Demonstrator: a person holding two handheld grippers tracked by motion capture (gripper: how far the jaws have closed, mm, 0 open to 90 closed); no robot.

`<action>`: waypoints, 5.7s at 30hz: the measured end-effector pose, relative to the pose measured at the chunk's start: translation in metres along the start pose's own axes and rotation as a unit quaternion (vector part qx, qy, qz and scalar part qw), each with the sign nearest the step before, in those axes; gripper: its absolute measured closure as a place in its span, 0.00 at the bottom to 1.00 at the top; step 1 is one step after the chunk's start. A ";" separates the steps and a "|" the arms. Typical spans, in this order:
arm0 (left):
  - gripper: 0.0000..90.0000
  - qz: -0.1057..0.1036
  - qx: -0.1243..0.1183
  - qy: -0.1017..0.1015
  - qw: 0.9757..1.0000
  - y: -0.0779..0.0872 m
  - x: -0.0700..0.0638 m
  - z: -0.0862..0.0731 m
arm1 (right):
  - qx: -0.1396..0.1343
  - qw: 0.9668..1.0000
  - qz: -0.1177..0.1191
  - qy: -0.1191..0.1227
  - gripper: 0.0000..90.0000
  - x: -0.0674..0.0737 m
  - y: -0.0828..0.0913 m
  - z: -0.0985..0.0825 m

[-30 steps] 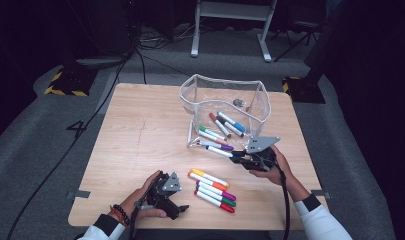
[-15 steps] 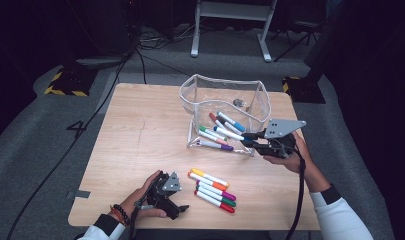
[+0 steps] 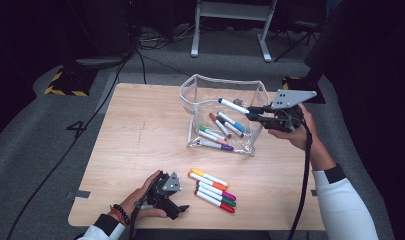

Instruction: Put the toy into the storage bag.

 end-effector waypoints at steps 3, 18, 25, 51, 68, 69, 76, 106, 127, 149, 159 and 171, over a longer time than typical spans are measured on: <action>0.01 0.000 0.000 0.000 1.000 0.000 0.000 0.000 | 0.006 1.000 -0.007 -0.006 0.83 -0.013 -0.005 0.002; 0.01 0.000 0.000 0.000 1.000 0.000 0.000 0.000 | 0.091 0.995 -0.011 -0.049 0.83 -0.054 -0.068 -0.023; 0.01 0.000 0.000 0.000 1.000 0.000 0.000 0.000 | 0.154 0.985 0.011 -0.075 0.83 -0.059 -0.086 -0.043; 0.01 0.000 0.000 0.000 1.000 0.000 0.000 0.000 | 0.213 0.970 0.076 -0.084 0.69 -0.044 -0.090 -0.051; 0.01 -0.001 0.002 -0.003 1.000 0.000 0.000 0.000 | 0.093 0.991 -0.002 -0.097 0.51 -0.050 -0.028 -0.035; 0.01 -0.001 0.001 -0.003 1.000 0.000 0.000 0.000 | 0.085 0.992 -0.006 -0.097 0.51 -0.049 -0.023 -0.034; 0.01 -0.001 0.000 -0.001 1.000 0.000 0.000 0.000 | 0.041 0.995 -0.018 -0.092 0.47 -0.028 0.004 -0.037; 0.01 0.000 0.000 0.000 1.000 0.000 0.000 0.000 | 0.065 0.989 0.107 -0.078 0.50 0.119 -0.072 -0.135; 0.01 0.000 0.000 0.000 1.000 0.000 0.000 0.000 | 0.101 0.984 0.140 -0.050 0.55 0.142 -0.174 -0.118; 0.01 0.000 -0.001 0.001 1.000 0.000 0.000 0.000 | 0.103 0.985 0.108 -0.082 0.83 0.105 -0.130 -0.153; 0.01 0.000 0.000 0.000 1.000 0.000 0.000 0.000 | 0.025 0.991 0.084 -0.100 0.83 0.081 -0.075 -0.129; 0.01 0.000 0.000 0.000 1.000 0.000 0.000 0.000 | -0.039 0.995 0.039 -0.086 0.83 0.062 -0.021 -0.094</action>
Point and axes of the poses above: each handheld gripper's, and its own axes: y roughly backward along the jaws, z roughly out of its top, x roughly to its left, the point moved 8 cm from there along -y, roughly forward along the jaws
